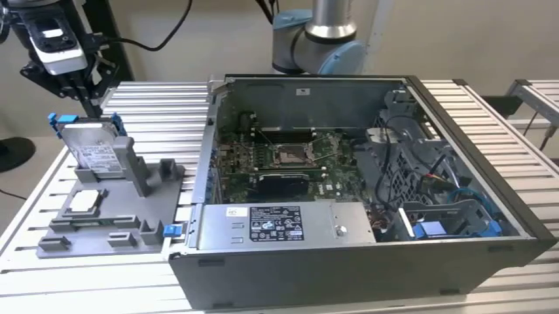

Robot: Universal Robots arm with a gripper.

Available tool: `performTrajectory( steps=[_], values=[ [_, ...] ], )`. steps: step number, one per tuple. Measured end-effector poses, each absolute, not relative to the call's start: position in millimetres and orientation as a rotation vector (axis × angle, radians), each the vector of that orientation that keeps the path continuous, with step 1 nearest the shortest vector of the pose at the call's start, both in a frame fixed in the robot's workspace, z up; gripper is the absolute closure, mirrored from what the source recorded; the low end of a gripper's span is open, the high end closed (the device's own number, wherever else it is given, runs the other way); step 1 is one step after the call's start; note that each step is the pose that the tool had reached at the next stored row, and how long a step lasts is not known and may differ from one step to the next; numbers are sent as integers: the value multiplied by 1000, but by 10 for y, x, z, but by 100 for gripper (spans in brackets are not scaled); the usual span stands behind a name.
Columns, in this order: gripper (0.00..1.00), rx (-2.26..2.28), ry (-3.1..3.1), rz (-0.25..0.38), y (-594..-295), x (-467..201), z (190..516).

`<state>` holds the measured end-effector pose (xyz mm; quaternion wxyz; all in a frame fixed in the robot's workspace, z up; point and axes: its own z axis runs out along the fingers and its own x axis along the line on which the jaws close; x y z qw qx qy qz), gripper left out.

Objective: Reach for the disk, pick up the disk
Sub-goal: 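Reach for the disk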

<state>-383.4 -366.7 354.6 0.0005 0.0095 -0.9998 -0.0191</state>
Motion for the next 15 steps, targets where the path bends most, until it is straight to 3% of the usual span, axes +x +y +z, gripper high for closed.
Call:
performTrajectory(
  steps=[15],
  values=[
    [100, 30, -3140, -60, -3414, -4418, 3527]
  ],
)
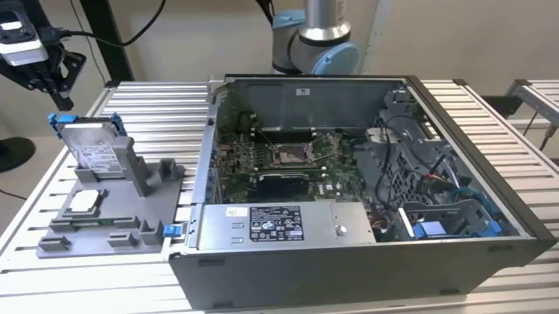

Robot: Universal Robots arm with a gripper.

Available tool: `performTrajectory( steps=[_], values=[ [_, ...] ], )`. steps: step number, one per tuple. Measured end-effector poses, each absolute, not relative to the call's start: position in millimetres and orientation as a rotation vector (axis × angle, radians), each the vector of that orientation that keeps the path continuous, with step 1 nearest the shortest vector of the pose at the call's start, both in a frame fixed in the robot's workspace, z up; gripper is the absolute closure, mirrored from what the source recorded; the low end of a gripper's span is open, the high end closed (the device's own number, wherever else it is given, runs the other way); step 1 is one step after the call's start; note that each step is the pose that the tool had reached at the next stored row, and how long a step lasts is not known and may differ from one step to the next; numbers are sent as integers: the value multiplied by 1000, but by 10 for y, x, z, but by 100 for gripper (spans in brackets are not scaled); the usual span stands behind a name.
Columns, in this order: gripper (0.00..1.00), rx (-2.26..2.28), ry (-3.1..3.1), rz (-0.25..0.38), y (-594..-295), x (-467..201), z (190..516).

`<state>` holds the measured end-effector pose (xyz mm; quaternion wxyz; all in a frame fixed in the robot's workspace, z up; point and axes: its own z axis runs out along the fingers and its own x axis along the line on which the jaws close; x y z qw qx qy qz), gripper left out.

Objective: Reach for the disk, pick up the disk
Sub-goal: 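Reach for the disk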

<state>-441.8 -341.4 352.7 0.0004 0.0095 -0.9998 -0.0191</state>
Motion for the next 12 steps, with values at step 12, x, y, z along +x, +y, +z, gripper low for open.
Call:
performTrajectory(
  steps=[12],
  values=[
    [100, 30, -3140, -60, -3448, -4432, 3528]
  ],
)
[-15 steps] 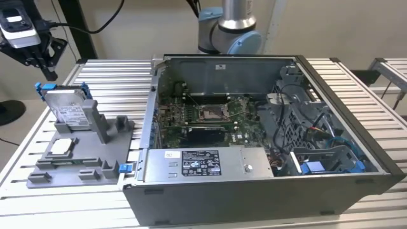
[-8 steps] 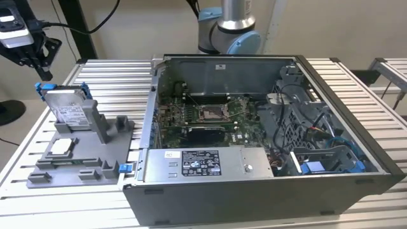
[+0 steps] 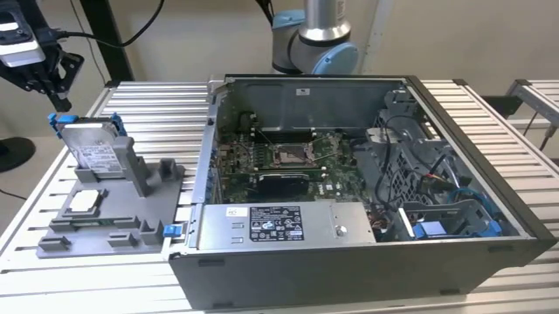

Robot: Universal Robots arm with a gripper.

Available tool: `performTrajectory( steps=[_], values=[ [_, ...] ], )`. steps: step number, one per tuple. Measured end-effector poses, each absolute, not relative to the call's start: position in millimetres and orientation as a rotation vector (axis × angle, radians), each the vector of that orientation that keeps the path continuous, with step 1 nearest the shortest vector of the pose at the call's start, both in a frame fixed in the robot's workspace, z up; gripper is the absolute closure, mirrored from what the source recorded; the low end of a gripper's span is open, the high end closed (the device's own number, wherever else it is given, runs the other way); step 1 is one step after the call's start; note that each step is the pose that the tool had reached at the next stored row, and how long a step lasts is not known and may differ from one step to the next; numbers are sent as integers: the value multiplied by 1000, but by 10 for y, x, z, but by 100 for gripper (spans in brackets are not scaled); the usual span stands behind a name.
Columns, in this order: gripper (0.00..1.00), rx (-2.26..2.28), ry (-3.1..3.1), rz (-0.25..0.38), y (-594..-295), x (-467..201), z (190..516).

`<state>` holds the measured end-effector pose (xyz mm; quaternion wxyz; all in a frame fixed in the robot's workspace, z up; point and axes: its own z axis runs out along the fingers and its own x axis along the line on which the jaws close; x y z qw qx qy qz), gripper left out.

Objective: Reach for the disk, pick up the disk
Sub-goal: 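Reach for the disk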

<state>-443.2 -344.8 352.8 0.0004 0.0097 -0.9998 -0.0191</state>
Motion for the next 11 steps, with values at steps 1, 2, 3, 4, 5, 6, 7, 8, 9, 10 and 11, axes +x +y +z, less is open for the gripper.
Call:
performTrajectory(
  steps=[1, 2, 3, 4, 5, 6, 7, 8, 9, 10, 11],
  values=[
    [100, 30, -3140, -60, -3448, -4432, 3528],
    [100, 30, -3140, -60, -3448, -4432, 3528],
    [100, 30, -3140, -60, -3448, -4432, 3528],
    [100, 30, -3140, -60, -3448, -4432, 3528],
    [100, 30, -3140, -60, -3449, -4432, 3528],
    [100, 30, -3140, -60, -3449, -4432, 3528],
    [100, 30, -3140, -60, -3449, -4432, 3528],
    [100, 30, -3140, -60, -3449, -4432, 3528],
    [100, 30, -3140, -60, -3449, -4432, 3528],
    [100, 31, -3140, -60, -3449, -4432, 3528],
    [100, 32, -3140, -60, -3449, -4432, 3528]
  ],
)
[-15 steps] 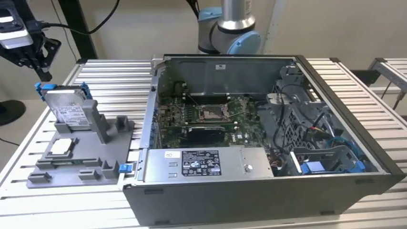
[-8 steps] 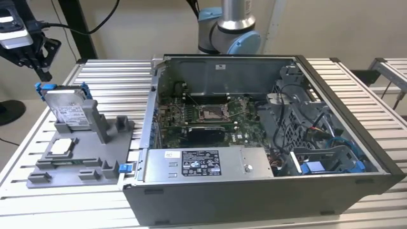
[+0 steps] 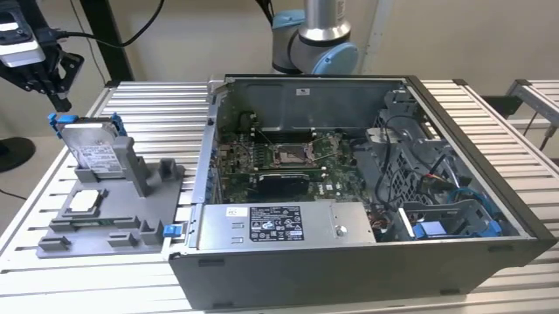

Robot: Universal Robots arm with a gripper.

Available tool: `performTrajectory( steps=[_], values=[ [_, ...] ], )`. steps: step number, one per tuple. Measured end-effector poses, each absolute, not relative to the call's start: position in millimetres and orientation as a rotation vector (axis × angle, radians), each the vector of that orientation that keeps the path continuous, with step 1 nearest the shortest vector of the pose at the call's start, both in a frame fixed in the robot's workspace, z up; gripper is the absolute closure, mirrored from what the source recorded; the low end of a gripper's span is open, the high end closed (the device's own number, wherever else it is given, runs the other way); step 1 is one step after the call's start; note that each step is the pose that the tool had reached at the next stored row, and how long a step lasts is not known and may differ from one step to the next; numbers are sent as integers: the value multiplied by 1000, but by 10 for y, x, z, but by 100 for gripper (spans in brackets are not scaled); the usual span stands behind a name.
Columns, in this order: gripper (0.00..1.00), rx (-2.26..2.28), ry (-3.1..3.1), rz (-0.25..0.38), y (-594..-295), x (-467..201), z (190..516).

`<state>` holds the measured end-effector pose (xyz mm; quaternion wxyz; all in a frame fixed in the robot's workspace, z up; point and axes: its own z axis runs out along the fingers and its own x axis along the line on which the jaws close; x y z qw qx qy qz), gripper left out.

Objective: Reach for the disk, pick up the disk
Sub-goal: 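Reach for the disk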

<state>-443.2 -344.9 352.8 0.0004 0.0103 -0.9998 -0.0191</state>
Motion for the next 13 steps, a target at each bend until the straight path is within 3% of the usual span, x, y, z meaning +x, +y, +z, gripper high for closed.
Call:
performTrajectory(
  steps=[13],
  values=[
    [100, 147, -3135, -60, -3450, -4432, 3527]
  ],
)
